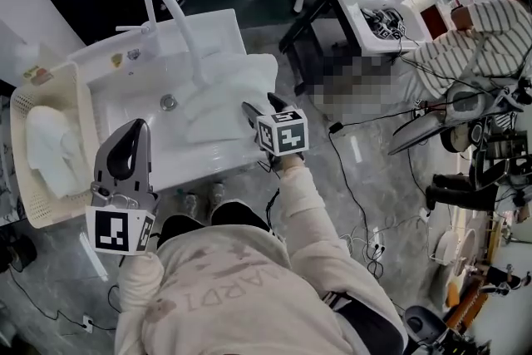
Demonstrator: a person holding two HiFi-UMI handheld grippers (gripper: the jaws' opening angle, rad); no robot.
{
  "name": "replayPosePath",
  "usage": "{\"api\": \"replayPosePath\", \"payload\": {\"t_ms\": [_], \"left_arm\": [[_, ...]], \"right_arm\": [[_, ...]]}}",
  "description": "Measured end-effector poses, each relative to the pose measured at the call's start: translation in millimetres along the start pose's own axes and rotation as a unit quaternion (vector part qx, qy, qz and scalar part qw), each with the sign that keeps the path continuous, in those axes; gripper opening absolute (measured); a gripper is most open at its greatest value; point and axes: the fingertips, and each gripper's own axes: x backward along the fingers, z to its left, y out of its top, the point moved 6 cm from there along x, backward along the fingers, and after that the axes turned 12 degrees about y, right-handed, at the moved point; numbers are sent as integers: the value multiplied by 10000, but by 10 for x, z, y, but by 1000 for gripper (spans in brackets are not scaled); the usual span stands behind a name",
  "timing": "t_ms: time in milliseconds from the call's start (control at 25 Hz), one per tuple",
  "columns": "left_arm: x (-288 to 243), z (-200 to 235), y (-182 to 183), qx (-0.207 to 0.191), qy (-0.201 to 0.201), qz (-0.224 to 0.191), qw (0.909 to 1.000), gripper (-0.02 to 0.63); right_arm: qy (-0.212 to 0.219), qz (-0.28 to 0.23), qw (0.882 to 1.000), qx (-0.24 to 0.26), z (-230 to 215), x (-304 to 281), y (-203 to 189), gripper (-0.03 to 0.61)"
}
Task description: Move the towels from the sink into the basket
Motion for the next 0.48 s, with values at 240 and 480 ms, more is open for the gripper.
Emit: {"api": "replayPosePath", "payload": {"t_ms": [240,480], "left_arm": [[9,24,-44,-83,177,113,9997,5],[36,60,-34,-135,387,195,9990,5]], "right_arm": [[-149,446,9989,3,-179,-264,-160,331],[-36,516,9984,-231,-282,-411,-258,333]]}}
